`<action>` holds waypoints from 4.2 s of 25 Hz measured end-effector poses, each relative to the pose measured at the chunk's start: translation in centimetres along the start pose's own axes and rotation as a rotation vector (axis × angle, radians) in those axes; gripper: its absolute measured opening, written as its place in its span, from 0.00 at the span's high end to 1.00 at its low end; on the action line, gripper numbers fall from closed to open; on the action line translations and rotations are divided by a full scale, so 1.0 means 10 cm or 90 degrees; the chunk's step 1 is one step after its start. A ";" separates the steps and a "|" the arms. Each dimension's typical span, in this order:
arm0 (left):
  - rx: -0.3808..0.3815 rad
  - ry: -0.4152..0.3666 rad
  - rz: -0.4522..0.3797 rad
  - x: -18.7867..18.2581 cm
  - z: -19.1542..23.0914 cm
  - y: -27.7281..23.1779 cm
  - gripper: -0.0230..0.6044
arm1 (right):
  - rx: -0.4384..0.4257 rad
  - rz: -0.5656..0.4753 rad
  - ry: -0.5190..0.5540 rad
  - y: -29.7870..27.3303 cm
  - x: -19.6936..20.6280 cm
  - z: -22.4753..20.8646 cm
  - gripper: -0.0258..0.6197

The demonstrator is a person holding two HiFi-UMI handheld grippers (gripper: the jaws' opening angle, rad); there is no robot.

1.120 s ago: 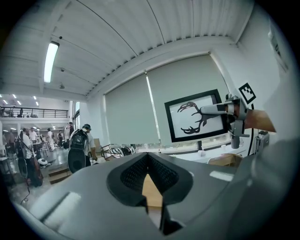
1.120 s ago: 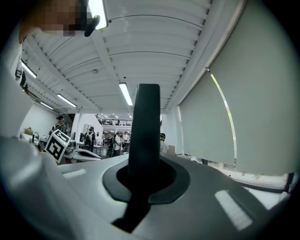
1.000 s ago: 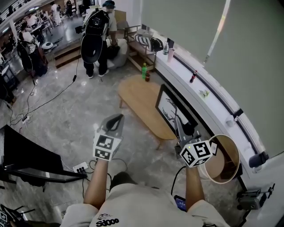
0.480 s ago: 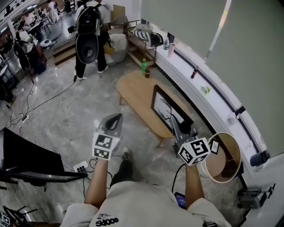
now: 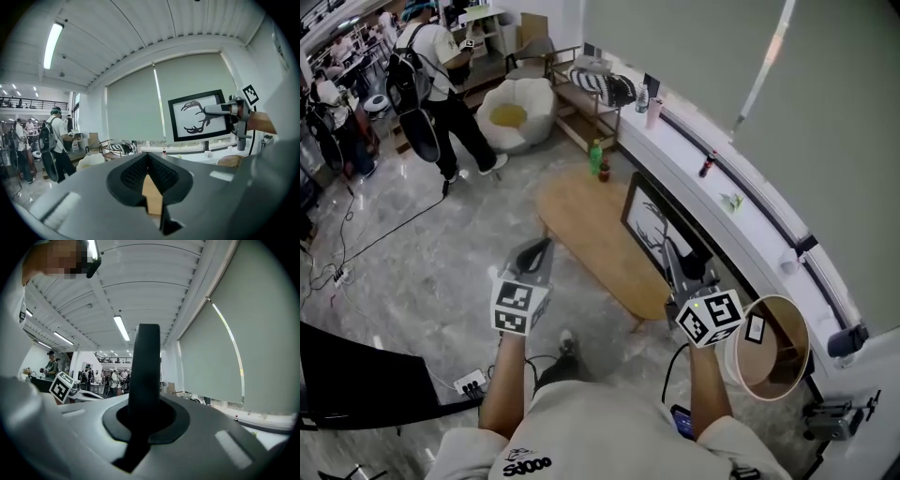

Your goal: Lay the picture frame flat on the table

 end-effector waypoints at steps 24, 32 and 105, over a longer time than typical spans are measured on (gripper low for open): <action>0.036 0.006 0.001 -0.02 1.18 -1.61 0.95 | -0.008 0.053 -0.008 -1.83 0.15 -0.64 0.94; 0.050 -0.004 0.004 0.01 1.37 -1.88 0.95 | -0.001 0.058 -0.028 -2.11 0.21 -0.77 0.94; -0.005 0.084 0.265 2.13 1.61 -5.01 0.95 | -0.100 0.346 -0.295 -4.46 3.41 -3.41 0.94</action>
Point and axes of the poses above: the fingertips, and each gripper's own axes: y backward along the fingers, z to its left, x out of its underside, the point moved 10 cm from there along y, backward along the fingers, and after that the axes turned 11 degrees about -x, right-handed, at the moved point
